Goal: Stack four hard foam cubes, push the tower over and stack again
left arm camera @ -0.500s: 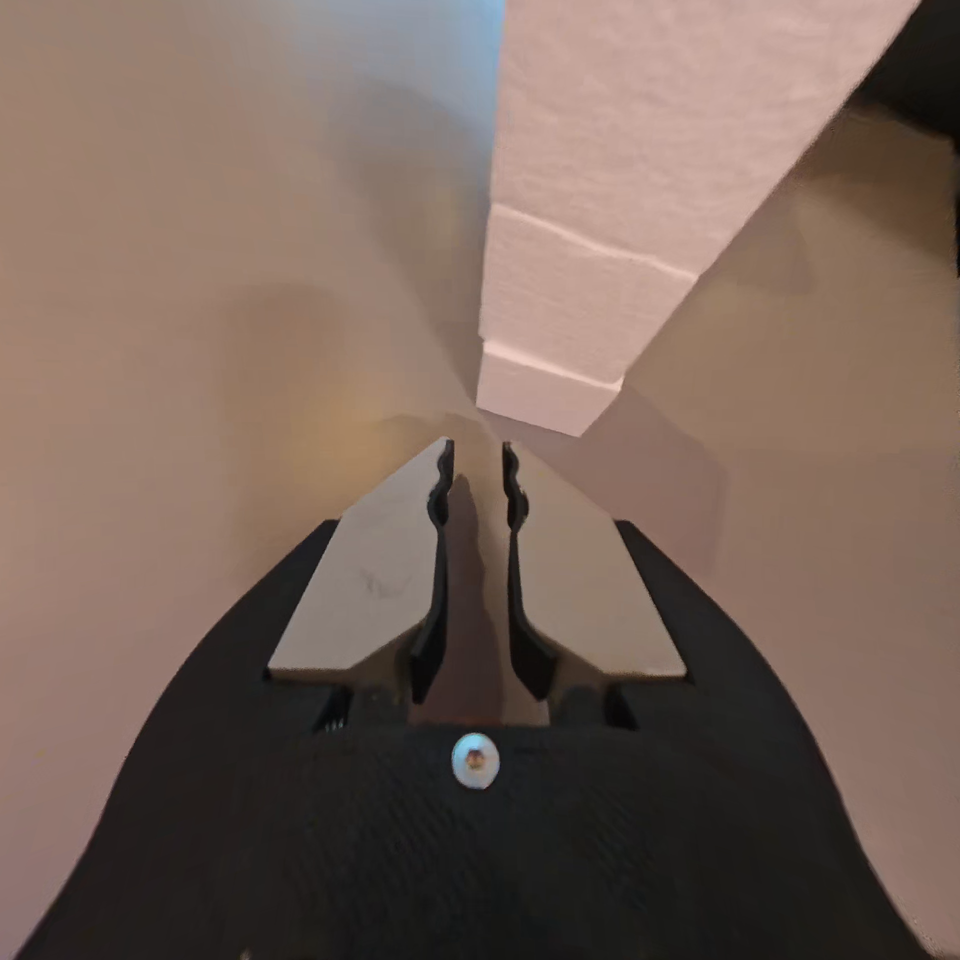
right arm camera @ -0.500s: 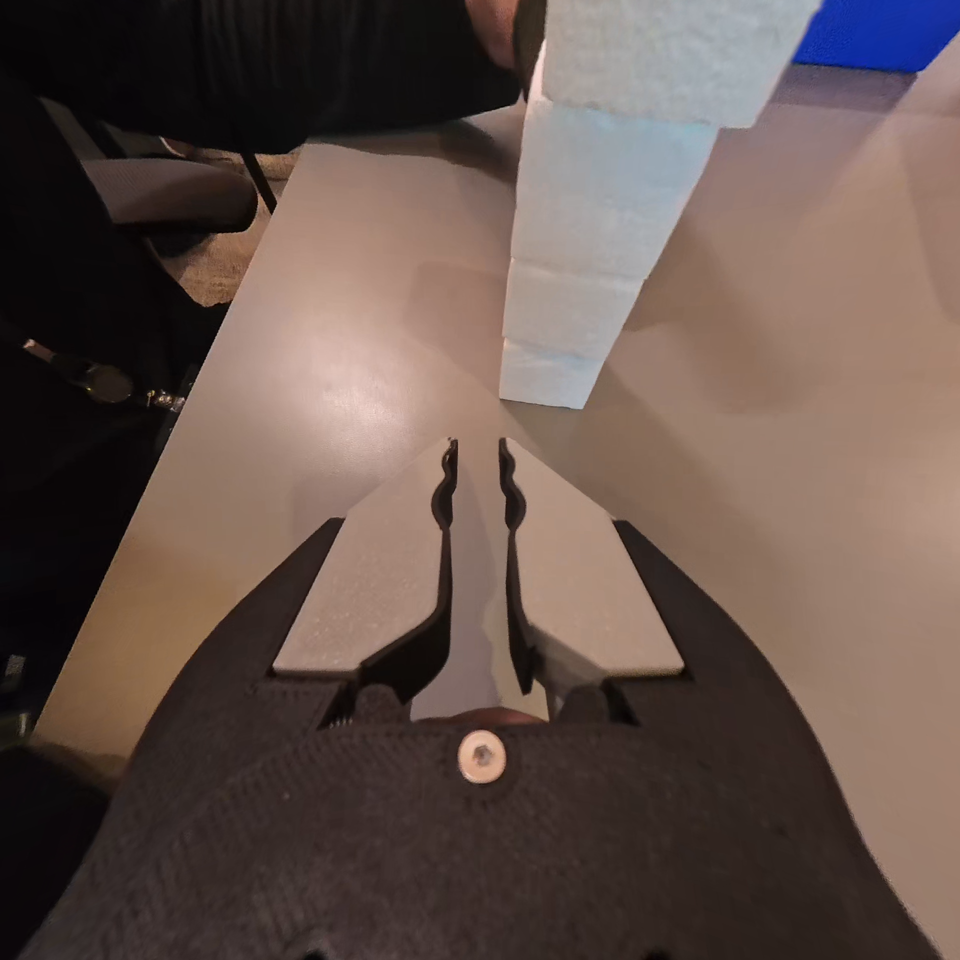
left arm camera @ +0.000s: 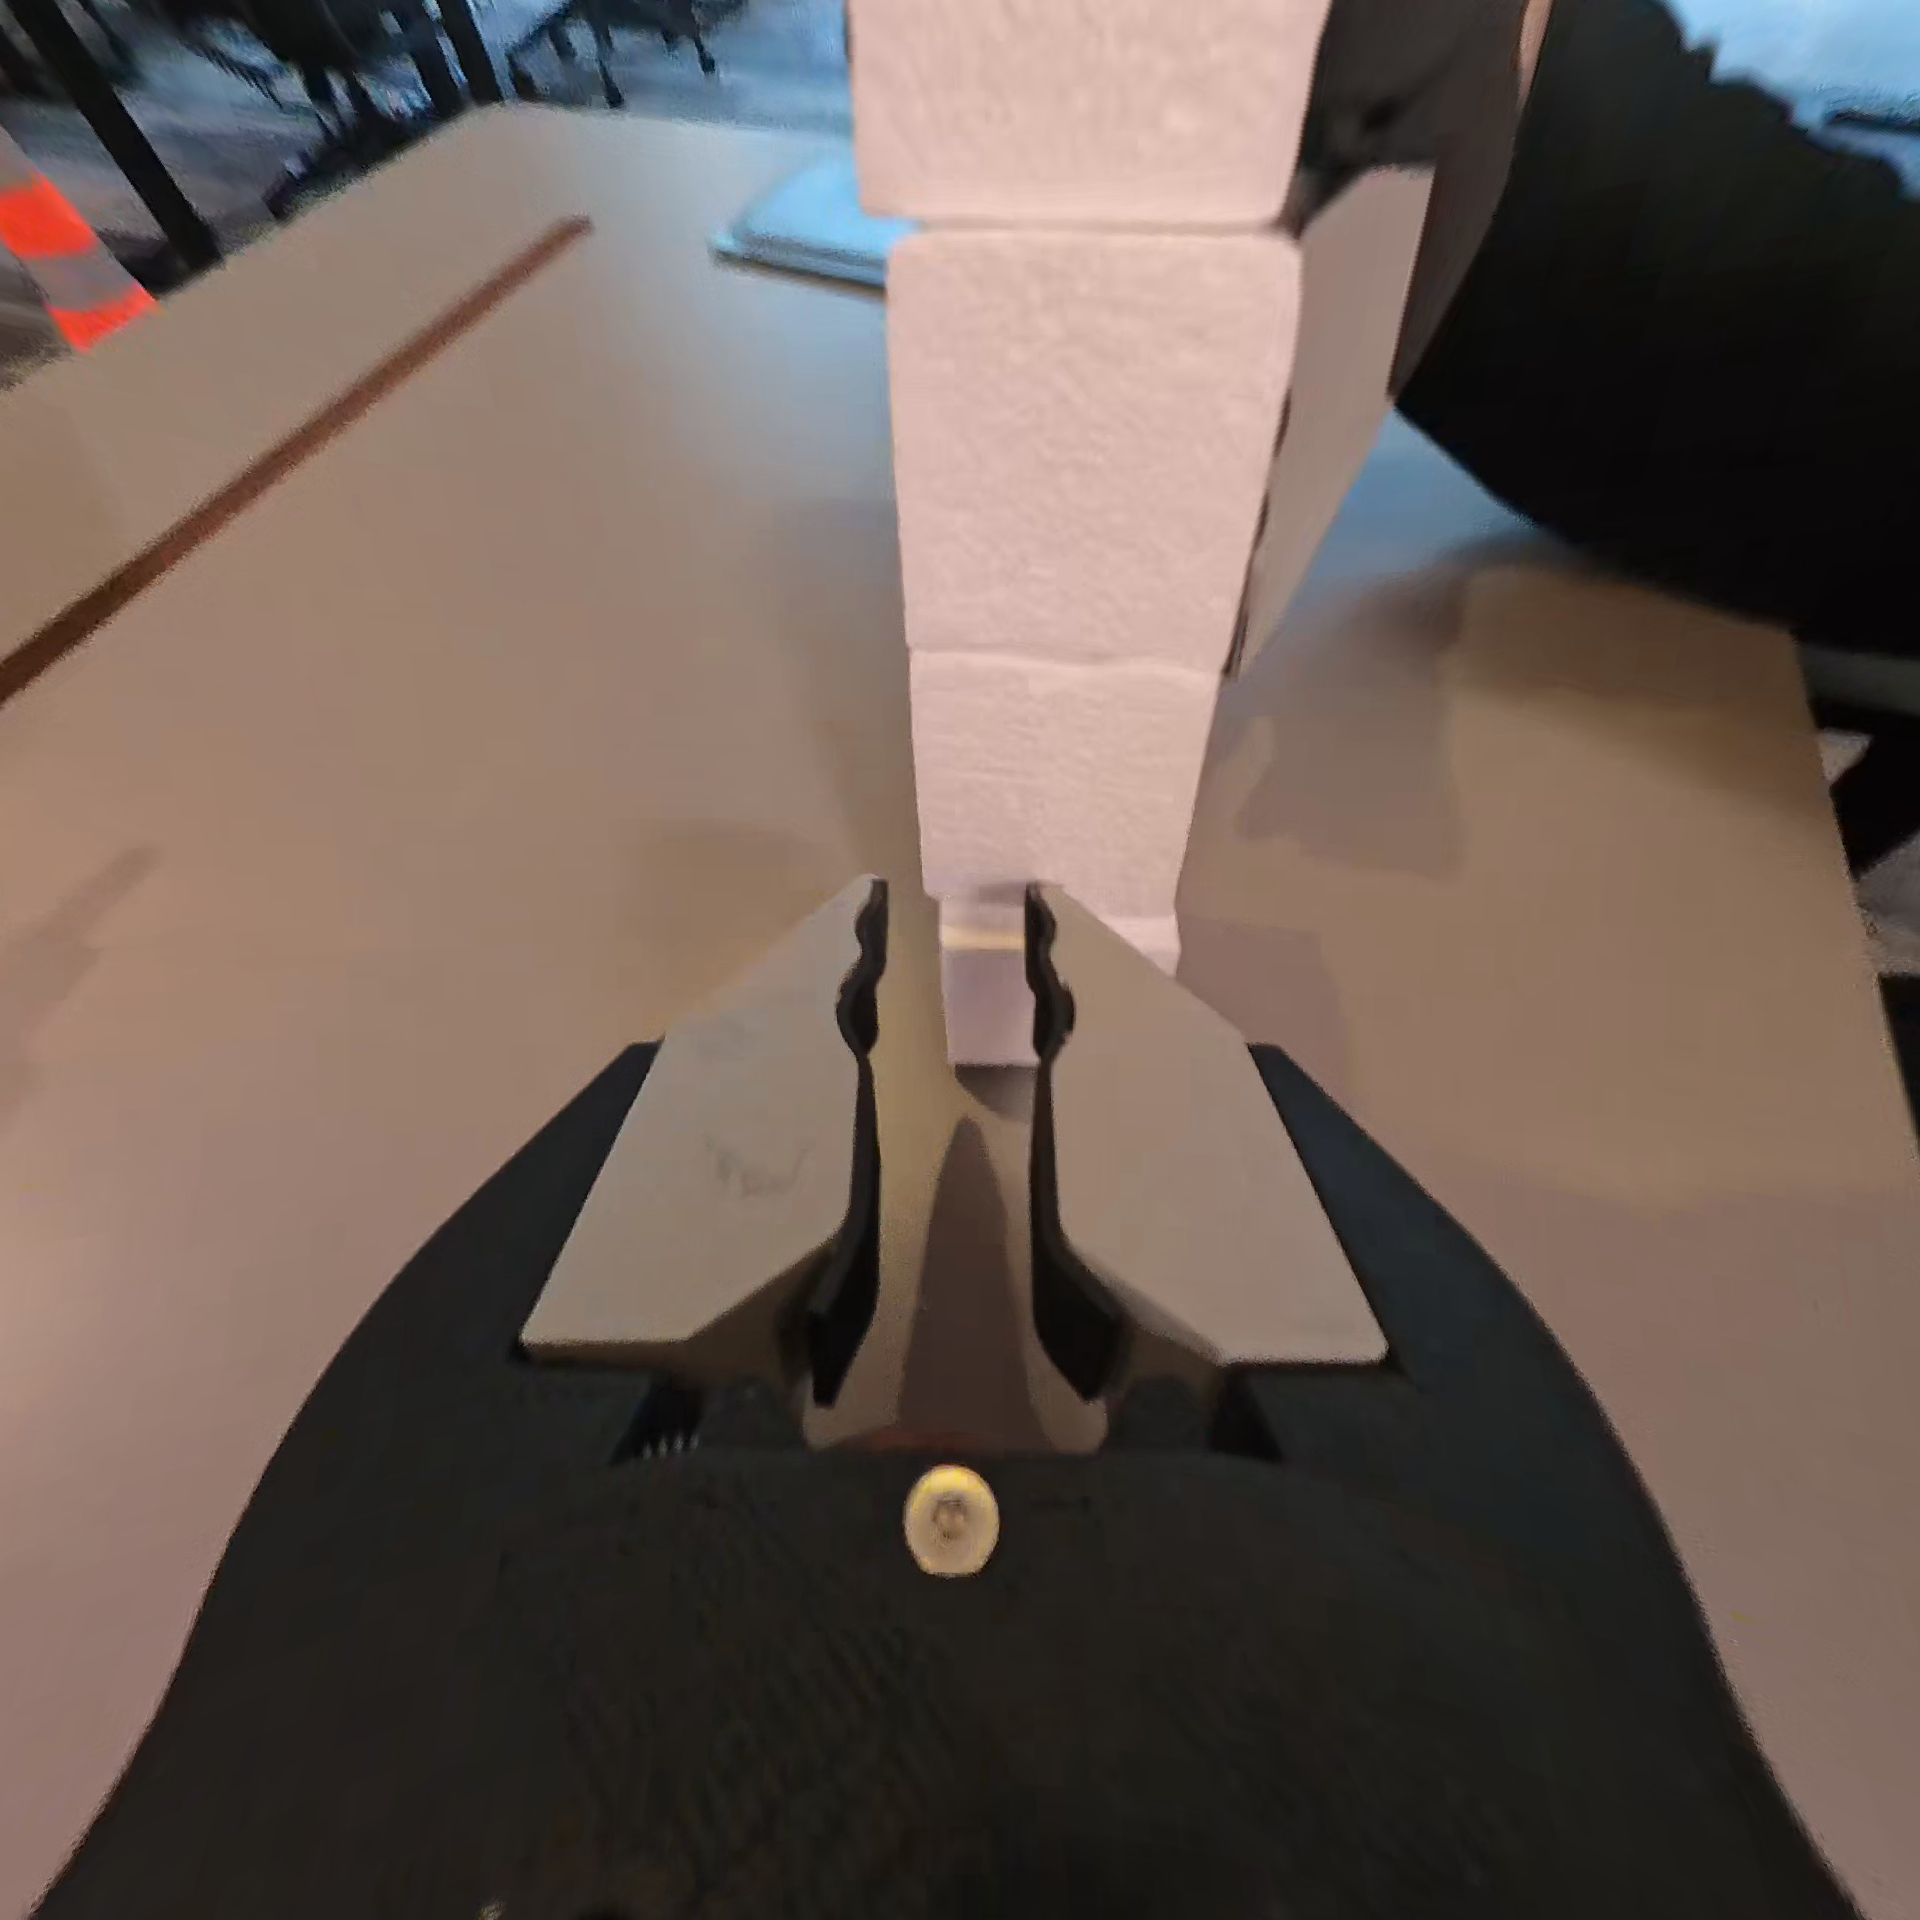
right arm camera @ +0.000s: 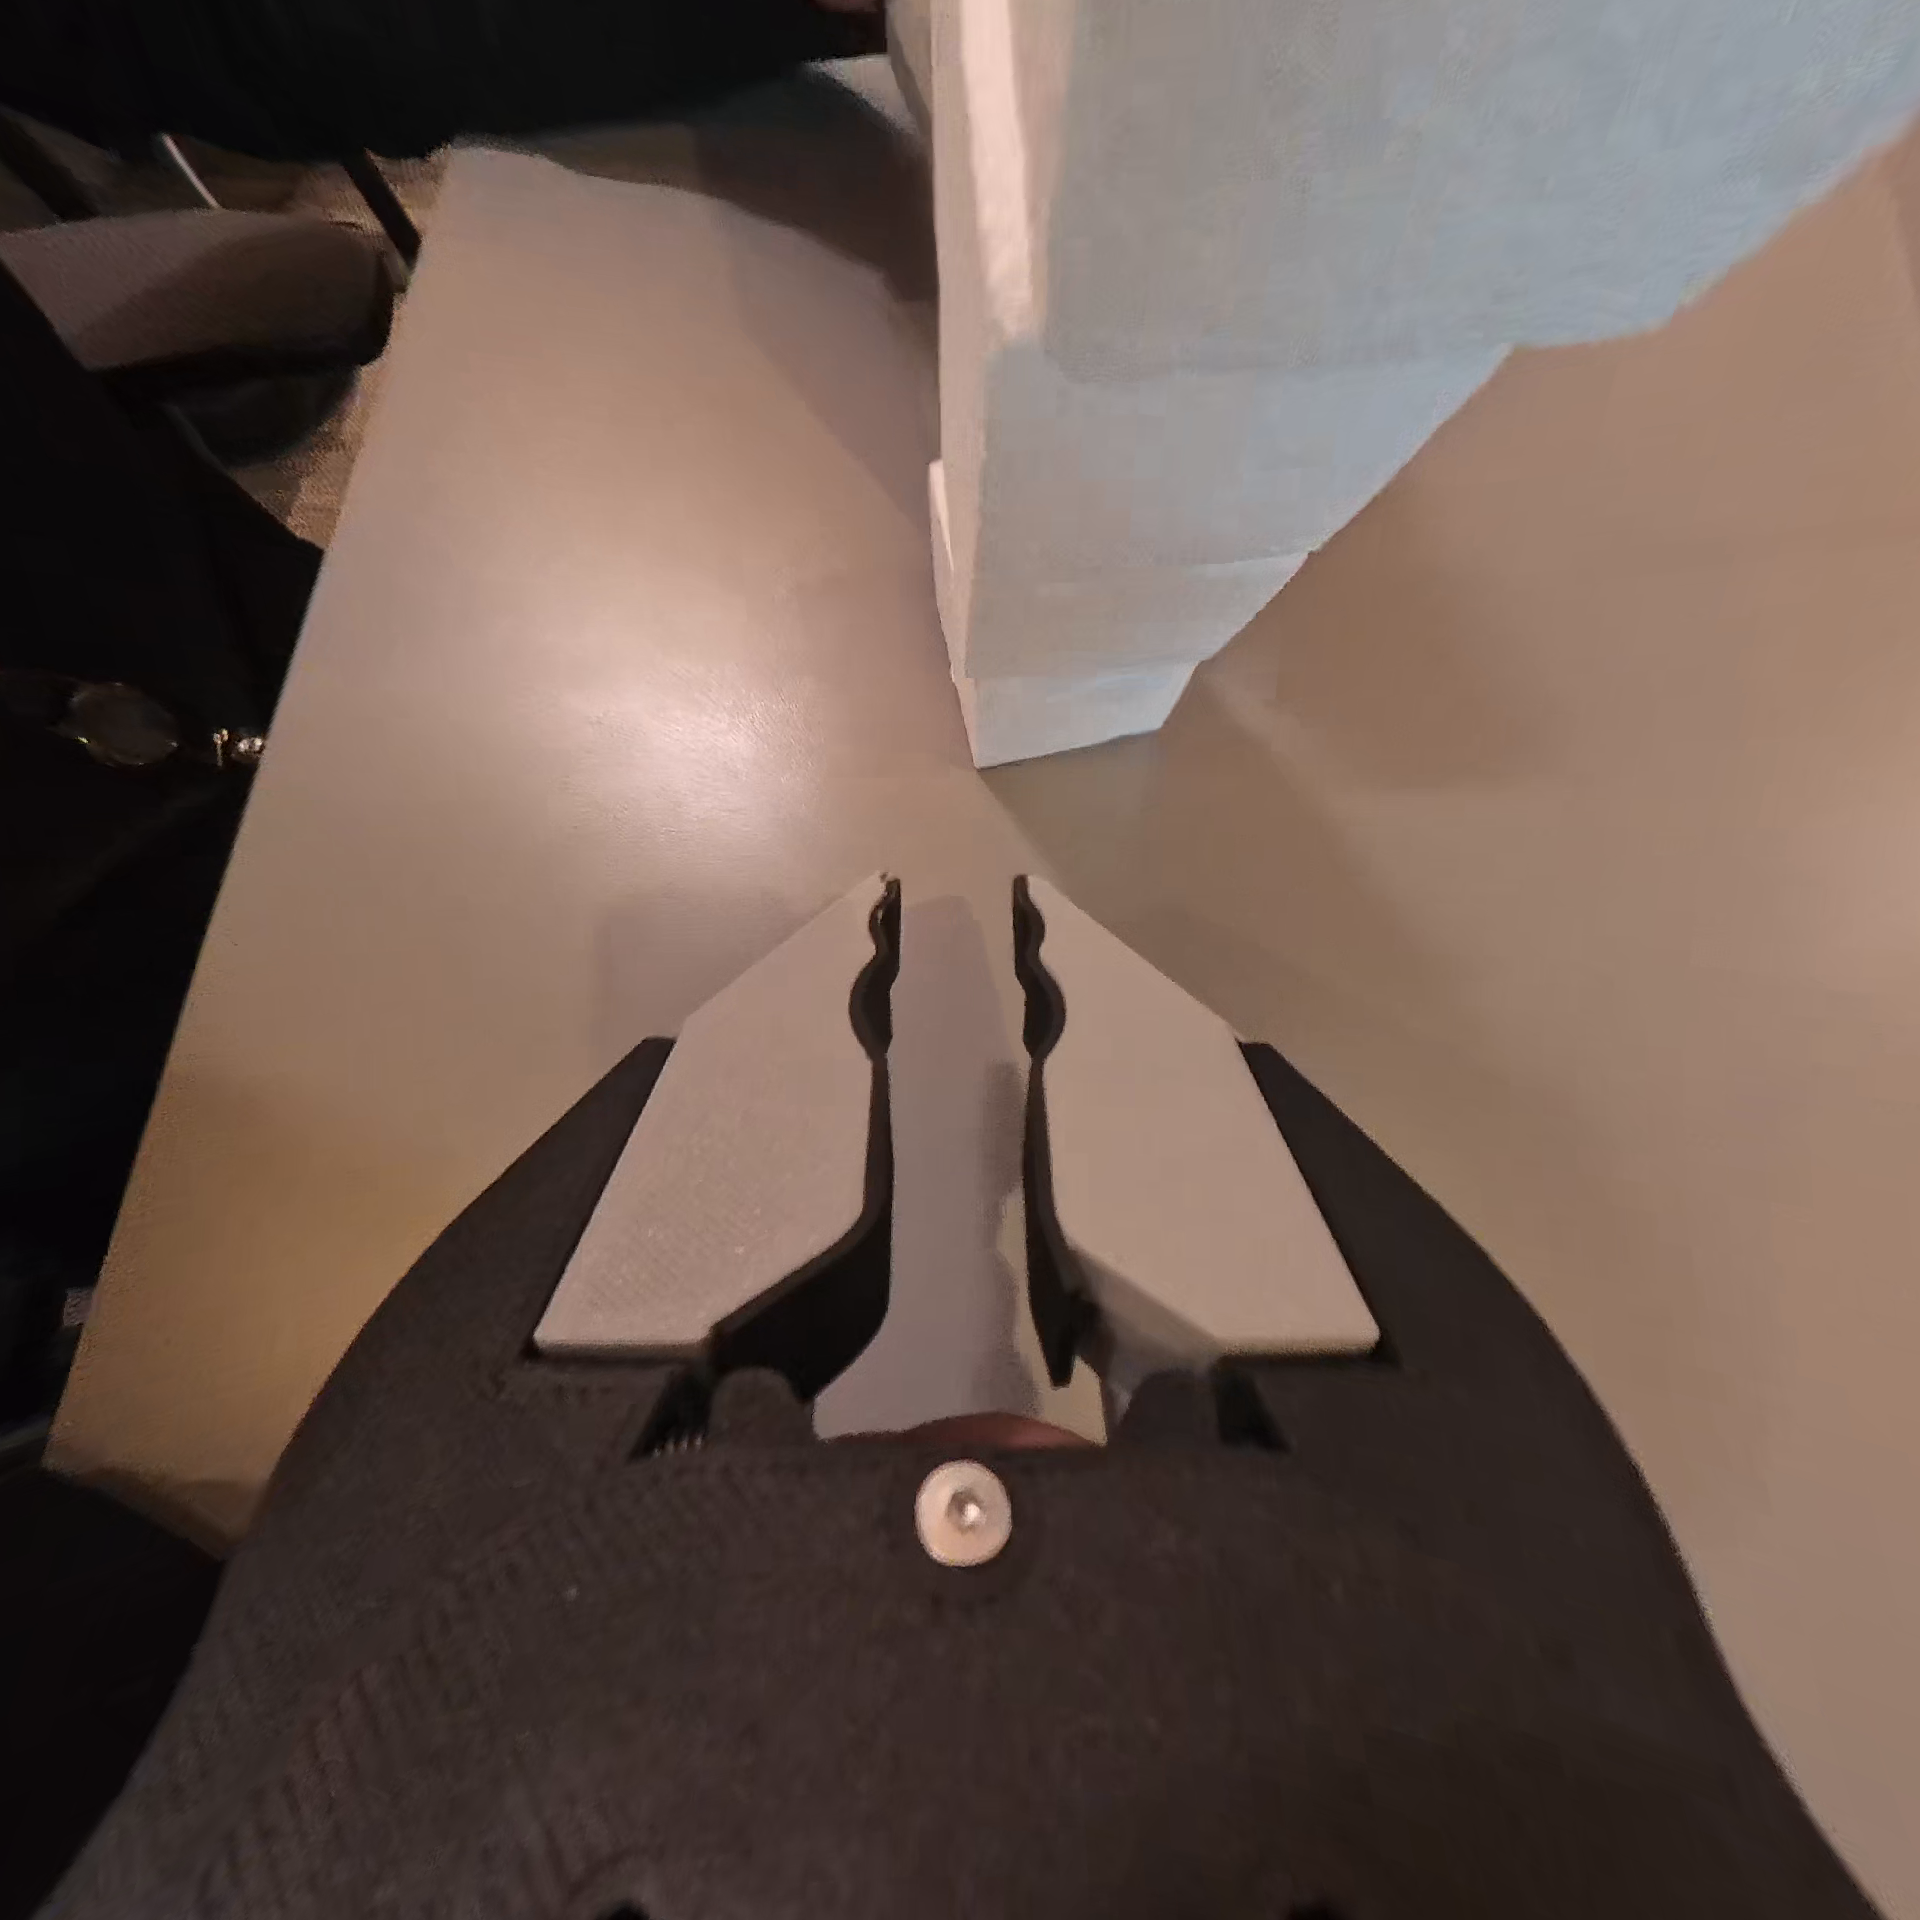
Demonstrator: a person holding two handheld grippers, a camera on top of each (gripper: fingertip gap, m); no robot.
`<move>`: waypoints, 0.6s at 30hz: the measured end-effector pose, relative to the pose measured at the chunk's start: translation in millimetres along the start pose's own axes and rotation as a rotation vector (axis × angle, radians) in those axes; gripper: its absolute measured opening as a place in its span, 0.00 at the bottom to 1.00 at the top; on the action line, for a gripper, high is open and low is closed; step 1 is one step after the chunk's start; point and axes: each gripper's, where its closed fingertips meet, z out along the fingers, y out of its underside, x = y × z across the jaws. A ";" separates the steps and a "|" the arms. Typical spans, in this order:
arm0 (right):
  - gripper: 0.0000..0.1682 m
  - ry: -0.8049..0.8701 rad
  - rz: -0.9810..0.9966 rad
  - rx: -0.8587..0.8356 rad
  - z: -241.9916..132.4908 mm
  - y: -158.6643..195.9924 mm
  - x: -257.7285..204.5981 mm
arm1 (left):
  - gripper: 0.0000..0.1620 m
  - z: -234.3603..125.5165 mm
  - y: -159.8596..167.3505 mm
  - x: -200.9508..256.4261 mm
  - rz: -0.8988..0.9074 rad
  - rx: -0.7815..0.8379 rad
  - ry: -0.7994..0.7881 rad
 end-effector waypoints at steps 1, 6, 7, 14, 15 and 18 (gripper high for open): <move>0.12 -0.002 0.008 -0.019 1.4 3.6 0.3 | 0.15 -0.1 -6.1 -1.2 -0.006 0.029 -0.013; 0.09 0.024 0.040 -0.088 -16.1 26.4 -1.5 | 0.15 -0.7 -18.0 -2.4 -0.021 0.082 -0.046; 0.08 0.057 0.056 -0.075 -23.7 29.1 3.5 | 0.15 -1.2 -16.7 -3.2 -0.017 0.078 -0.051; 0.08 0.012 0.109 0.028 -35.9 29.1 0.1 | 0.17 -2.0 -2.6 -18.2 -0.072 0.028 -0.089; 0.08 0.008 0.103 0.032 -33.9 26.3 -0.2 | 0.17 -2.4 0.3 -21.5 -0.078 0.018 -0.102; 0.11 0.011 0.075 0.043 -28.2 17.6 0.0 | 0.17 -3.3 10.9 -32.7 -0.102 -0.022 -0.143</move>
